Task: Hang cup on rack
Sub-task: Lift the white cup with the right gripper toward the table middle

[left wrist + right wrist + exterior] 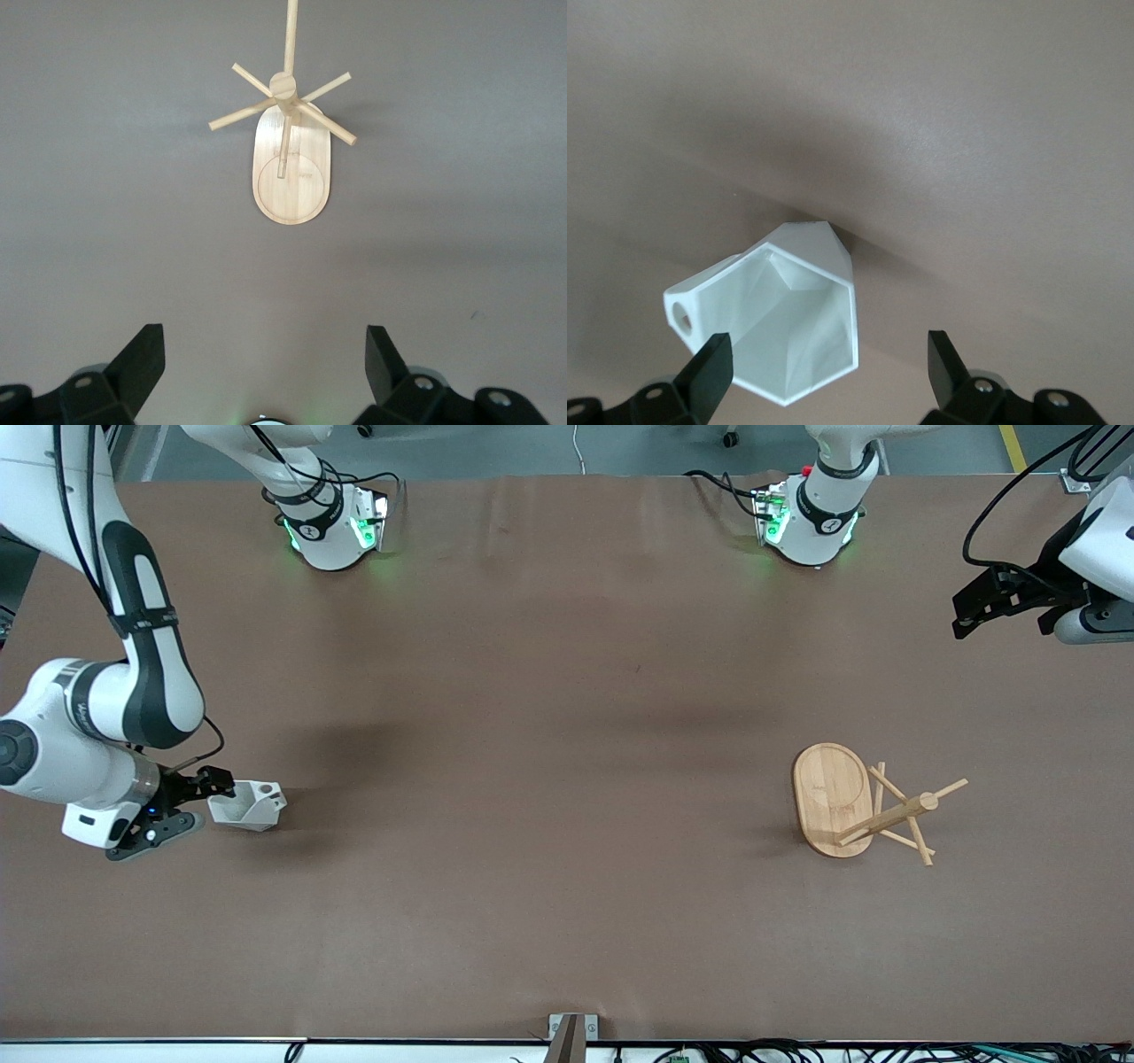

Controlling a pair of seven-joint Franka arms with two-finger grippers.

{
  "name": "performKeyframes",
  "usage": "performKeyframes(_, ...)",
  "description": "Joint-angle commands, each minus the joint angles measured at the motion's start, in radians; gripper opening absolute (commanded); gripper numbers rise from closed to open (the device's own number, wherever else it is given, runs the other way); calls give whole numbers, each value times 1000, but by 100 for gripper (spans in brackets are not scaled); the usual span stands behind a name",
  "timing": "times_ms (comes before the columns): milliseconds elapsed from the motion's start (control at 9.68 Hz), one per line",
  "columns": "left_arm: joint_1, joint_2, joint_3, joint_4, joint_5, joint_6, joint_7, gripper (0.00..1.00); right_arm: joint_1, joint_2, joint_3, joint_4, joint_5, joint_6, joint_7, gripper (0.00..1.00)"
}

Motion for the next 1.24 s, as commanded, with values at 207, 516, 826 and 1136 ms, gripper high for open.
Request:
performKeyframes(207, 5, 23, -9, 3, 9, -21, 14, 100, -21, 31, 13, -23, 12, 71, -39, 90)
performKeyframes(516, 2, 27, -10, 4, 6, -21, 15, 100, -26, 58, 12, -21, 92, 103, -119, 58)
performKeyframes(826, -4, 27, -15, 4, 6, -21, 18, 100, -35, 54, 12, -35, 106, 95, -147, 1)
performKeyframes(1136, -9, 41, -15, 36, 4, -21, 18, 100, -32, 2, 10, -35, 157, 8, -134, 1)
